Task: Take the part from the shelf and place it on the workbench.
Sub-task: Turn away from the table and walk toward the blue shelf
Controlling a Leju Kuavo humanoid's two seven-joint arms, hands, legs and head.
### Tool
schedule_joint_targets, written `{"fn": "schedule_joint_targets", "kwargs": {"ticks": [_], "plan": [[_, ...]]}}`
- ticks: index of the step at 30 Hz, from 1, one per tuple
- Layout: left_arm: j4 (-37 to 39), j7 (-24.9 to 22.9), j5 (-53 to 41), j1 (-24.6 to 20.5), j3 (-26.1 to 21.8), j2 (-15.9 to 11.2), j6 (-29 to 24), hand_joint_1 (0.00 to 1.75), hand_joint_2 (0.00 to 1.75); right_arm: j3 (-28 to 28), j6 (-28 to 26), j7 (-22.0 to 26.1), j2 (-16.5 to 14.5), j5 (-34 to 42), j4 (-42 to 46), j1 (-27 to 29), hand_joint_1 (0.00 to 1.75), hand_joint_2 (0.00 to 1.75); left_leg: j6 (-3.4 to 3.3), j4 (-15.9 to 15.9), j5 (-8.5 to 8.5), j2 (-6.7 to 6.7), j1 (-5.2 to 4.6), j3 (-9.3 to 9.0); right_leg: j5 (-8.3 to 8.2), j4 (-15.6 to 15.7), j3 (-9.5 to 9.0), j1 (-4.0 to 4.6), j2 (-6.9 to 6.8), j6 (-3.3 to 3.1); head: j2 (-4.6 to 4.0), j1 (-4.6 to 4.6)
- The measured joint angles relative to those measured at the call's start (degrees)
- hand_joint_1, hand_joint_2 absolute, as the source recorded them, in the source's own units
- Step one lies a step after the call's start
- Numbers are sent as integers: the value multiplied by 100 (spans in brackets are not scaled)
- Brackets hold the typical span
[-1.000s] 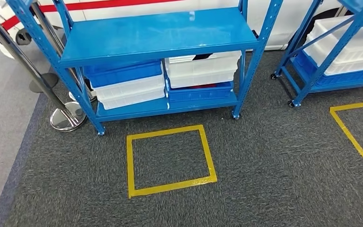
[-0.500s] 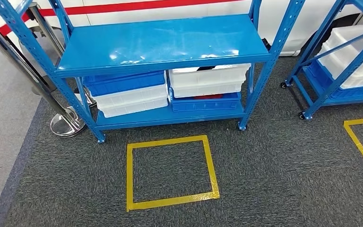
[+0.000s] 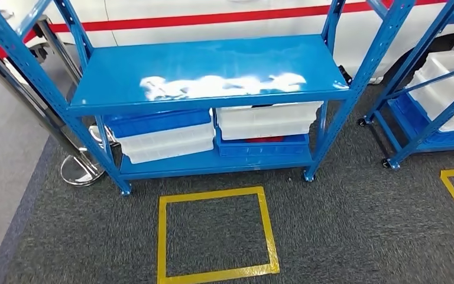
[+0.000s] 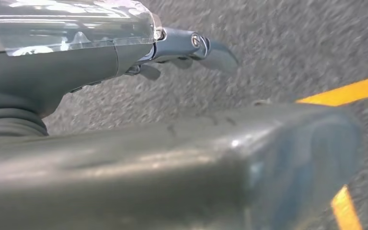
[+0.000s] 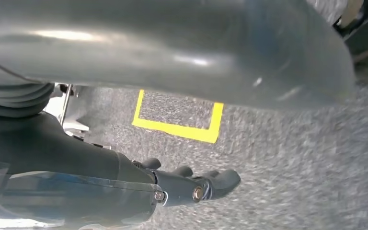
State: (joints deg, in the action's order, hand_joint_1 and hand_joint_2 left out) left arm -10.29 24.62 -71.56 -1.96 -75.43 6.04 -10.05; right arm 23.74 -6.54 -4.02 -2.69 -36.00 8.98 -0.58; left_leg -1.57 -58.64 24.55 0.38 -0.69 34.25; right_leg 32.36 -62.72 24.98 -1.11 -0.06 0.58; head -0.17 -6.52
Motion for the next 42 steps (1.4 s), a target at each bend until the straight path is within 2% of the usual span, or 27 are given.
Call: {"fn": "schedule_joint_targets", "kwargs": {"ticks": [2,4,6,7,8,10,11,12,14,15,17,19,21,22,23,25,26,27,30,31,33,35,36,37,39,40,42], "plan": [[0,3,-18,-21,5,-6,9,0,0,5,1,-1,-2,2,2,-30,0,0,-58,84,65,6,15,-166,74,-632,405,-11,7,13,0,0],[0,3,-34,-30,7,-13,18,0,0,13,2,-5,-4,5,1,-36,0,0,-85,102,176,24,17,-296,443,-1140,899,-10,9,42,0,-1],[0,3,-39,-26,8,-17,24,0,0,28,0,-14,-2,7,0,-17,0,0,-79,104,315,66,18,-461,719,-1160,1195,-12,9,67,0,-1],[1,3,-40,-20,8,-17,26,0,0,35,-1,-19,1,7,0,-4,0,0,-67,103,390,86,20,-557,653,-973,1253,-12,8,62,0,-1],[1,3,-40,-9,9,-16,26,0,0,40,-2,-21,5,7,-1,18,0,0,-51,106,467,98,21,-640,375,-682,1272,-9,8,38,0,0],[7,-2,-42,-2,9,-13,26,0,0,48,-2,-27,14,6,-7,57,0,0,1,82,626,114,6,-759,-435,-76,1322,22,17,-28,-1,0],[9,-7,-42,-4,10,-11,26,0,0,51,-3,-31,15,4,-10,65,0,0,34,94,695,119,0,-793,-731,108,1338,41,23,-59,-1,-1],[11,-11,-41,-10,10,-11,25,0,0,54,-3,-34,16,2,-13,63,0,0,68,80,726,124,-6,-830,-858,199,1341,51,31,-84,0,-1],[11,-16,-39,-16,10,-21,18,0,0,54,-3,-38,14,-7,-11,52,0,0,128,0,707,115,-4,-868,-808,243,1228,35,38,-142,0,-2],[11,-16,-38,-21,10,-27,13,0,0,54,-2,-38,13,-9,-11,52,0,0,163,-189,661,93,1,-817,-767,275,1146,22,35,-177,0,-3],[12,-15,-37,-33,11,-35,7,0,0,54,-2,-38,10,-11,-11,54,0,0,240,-784,705,46,34,-488,-667,314,978,15,21,-230,0,-4],[13,-16,-37,-32,11,-33,7,0,0,54,-3,-38,12,-11,-11,45,0,0,301,-1382,1050,25,76,-28,-541,325,831,16,19,-246,0,-5],[13,-16,-37,-19,11,-33,6,0,0,54,-4,-38,13,-11,-11,41,0,0,327,-1504,1374,13,109,256,-396,326,651,15,23,-236,0,-4],[13,-16,-37,-12,11,-33,3,0,0,54,-3,-38,13,-11,-11,42,0,0,326,-1337,1341,7,119,297,-319,326,549,15,22,-225,0,-4],[13,-16,-37,-3,11,-33,-1,0,0,54,-3,-38,13,-11,-11,44,0,0,312,-1055,1134,1,124,290,-244,329,450,16,18,-214,-1,-4],[14,-21,-37,26,11,-33,-11,0,0,55,-2,-39,9,-11,-20,54,0,0,239,-456,431,-16,102,258,-104,326,291,20,19,-175,-1,-2],[15,-26,-37,40,11,-32,-17,0,0,56,-4,-40,7,-10,-24,52,0,0,195,-284,162,-23,80,231,-45,332,235,21,27,-143,-1,-2],[16,-36,-37,46,11,-32,-26,0,0,56,-9,-43,5,-9,-27,47,0,0,154,-209,13,-29,54,206,3,345,184,17,40,-103,0,-2],[17,-107,-40,7,11,-28,-78,0,0,56,-31,-53,6,-5,-20,-1,0,0,64,-105,16,-17,47,26,133,385,23,6,49,11,0,-2],[17,-136,-42,-11,11,-27,-96,0,0,56,-38,-55,6,-5,-17,-18,0,0,34,-46,31,-15,61,-36,215,265,58,6,42,32,0,-3],[17,-178,-44,-36,11,-25,-123,0,0,56,-55,-56,5,-7,-15,-38,0,0,-23,22,78,-19,65,-124,470,-372,424,-2,36,59,0,-2],[18,-224,-41,-40,11,-24,-141,0,0,59,-79,-60,7,-7,-15,-36,0,87,-60,26,149,-14,51,-184,610,-1090,943,-7,35,82,0,-3],[19,-251,-39,-35,10,-23,-147,0,0,63,-92,-66,10,-7,-15,-27,0,131,-65,26,188,-3,45,-230,513,-1204,1098,-8,35,87,0,-3],[21,-281,-38,-26,10,-22,-155,0,0,68,-103,-70,14,-8,-15,-17,0,175,-63,25,231,9,42,-286,298,-1105,1152,-7,35,85,0,-3],[28,-344,-40,-5,9,-12,-179,0,0,77,-112,-82,20,-15,-16,2,0,175,-34,23,327,29,42,-405,-269,-450,1016,-2,36,55,0,-3],[33,-373,-43,-2,9,-5,-194,0,0,79,-113,-88,22,-19,-16,8,0,175,-4,8,376,36,32,-441,-446,-121,917,9,36,33,0,-2],[39,-419,-46,-7,9,5,-218,0,0,82,-109,-111,23,-26,-17,-1,0,175,39,-12,445,36,13,-459,-518,205,813,30,39,-21,0,-2]]}}
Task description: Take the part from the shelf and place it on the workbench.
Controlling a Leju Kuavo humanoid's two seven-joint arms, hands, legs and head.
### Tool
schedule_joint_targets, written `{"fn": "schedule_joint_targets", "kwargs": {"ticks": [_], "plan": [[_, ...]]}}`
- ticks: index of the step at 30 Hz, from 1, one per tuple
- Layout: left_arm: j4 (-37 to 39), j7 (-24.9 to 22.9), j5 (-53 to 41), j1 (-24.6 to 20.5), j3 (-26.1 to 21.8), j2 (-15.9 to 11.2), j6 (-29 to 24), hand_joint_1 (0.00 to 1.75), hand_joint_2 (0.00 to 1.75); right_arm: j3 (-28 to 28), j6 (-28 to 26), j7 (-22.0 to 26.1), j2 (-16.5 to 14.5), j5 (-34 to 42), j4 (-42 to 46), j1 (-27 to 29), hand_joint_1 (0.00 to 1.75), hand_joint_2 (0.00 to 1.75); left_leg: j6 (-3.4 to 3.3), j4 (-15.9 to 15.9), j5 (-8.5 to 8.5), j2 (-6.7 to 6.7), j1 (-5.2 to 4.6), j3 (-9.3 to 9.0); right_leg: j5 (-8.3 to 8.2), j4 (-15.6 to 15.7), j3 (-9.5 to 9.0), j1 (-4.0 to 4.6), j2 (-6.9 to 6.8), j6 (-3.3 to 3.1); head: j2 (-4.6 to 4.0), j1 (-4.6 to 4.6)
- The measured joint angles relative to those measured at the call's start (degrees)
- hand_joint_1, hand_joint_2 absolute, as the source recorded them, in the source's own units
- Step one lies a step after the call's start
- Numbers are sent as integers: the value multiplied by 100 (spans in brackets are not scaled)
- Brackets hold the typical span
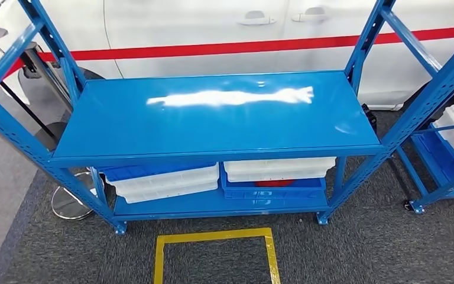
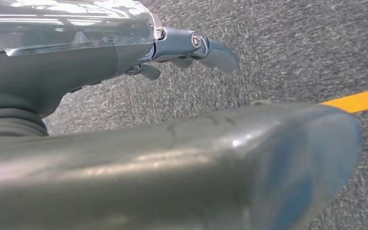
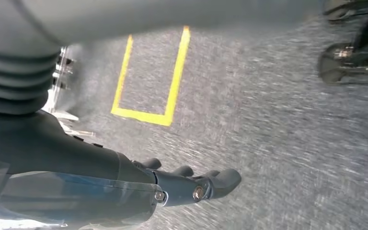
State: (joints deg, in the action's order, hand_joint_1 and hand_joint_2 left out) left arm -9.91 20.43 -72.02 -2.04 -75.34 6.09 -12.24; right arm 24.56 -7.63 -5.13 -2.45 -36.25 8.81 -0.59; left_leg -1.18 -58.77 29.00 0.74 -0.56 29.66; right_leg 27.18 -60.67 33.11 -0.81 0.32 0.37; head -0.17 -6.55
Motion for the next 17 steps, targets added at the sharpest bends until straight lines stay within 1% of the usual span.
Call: {"fn": "schedule_joint_targets", "kwargs": {"ticks": [2,3,6,11,14,17], "plan": [[1,-35,-2,-14,0,0,-19,0,0,2,14,-54,-1,-1,0,-16,0,175,-12,2,26,-9,-11,-10,32,59,-13,9,4,-32,0,-1],[1,-51,-2,-15,0,1,-30,0,44,3,15,-86,-2,-1,0,-14,0,175,-26,12,33,-12,-13,-21,38,67,-18,12,5,-40,0,-1],[4,-89,-2,-4,0,9,-61,0,175,11,-30,-127,-2,15,0,-9,0,175,-4,61,29,-14,-11,-50,60,69,-24,16,4,-74,0,-1],[5,-123,-26,-2,0,12,-95,0,175,38,-54,-138,-2,28,0,-12,0,175,22,99,32,-14,-12,-75,79,69,-32,16,3,-104,0,-1],[7,-129,-54,-3,1,17,-96,0,175,52,-52,-143,-2,32,0,-12,0,175,51,109,32,-14,-11,-83,83,68,-36,17,3,-110,0,-1],[7,-131,-73,-6,2,21,-93,0,175,59,-52,-151,-2,39,0,-12,0,175,57,111,32,-14,-11,-87,83,68,-42,16,3,-111,0,-1]]}}
